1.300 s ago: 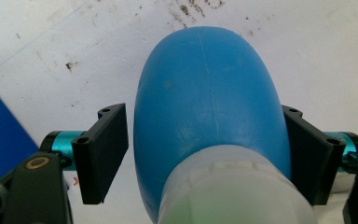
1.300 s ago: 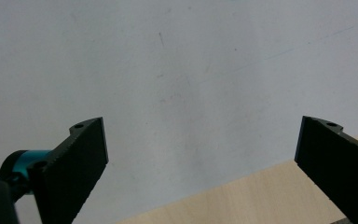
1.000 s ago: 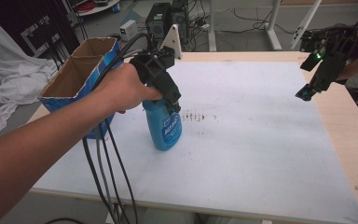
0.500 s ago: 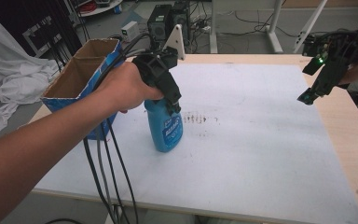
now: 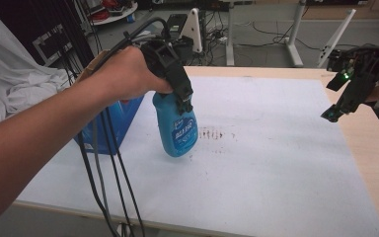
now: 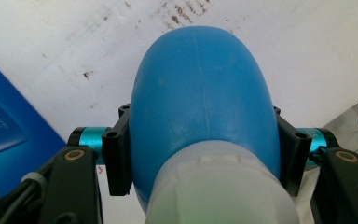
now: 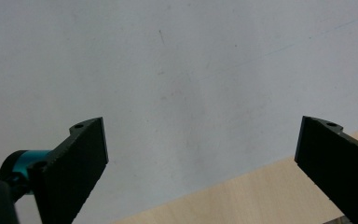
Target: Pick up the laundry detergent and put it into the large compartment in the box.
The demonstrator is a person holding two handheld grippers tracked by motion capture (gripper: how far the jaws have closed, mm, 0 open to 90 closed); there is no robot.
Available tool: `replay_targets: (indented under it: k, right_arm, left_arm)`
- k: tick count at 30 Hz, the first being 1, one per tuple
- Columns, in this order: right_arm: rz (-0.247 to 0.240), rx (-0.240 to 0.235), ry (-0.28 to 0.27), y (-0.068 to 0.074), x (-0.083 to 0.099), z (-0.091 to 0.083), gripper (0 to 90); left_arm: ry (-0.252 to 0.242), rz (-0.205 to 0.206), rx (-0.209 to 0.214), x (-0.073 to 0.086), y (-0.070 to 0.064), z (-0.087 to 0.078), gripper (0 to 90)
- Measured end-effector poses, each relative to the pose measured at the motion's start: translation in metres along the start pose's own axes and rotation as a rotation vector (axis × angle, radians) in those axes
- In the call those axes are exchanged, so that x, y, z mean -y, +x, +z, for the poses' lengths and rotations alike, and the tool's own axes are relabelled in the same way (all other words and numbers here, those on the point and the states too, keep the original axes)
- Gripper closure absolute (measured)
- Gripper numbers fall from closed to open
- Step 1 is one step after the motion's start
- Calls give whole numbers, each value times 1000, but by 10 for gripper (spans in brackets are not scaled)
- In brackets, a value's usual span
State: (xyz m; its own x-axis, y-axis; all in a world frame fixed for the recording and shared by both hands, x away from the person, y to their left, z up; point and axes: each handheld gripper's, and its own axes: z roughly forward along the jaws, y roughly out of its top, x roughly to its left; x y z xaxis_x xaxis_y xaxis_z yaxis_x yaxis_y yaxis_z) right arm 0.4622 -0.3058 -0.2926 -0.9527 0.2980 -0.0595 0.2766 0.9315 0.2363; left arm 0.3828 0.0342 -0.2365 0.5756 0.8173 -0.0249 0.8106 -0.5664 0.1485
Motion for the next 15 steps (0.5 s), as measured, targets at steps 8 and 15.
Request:
replay_targets:
  k: [8,15]
  right_arm:
    - [-4,2,-5,0,0,-1,16]
    - [-2,1,-9,1,1,-1,16]
  left_arm:
    - [-3,23,-16,0,4,-25,371]
    - [-8,44,-5,1,7,-43,373]
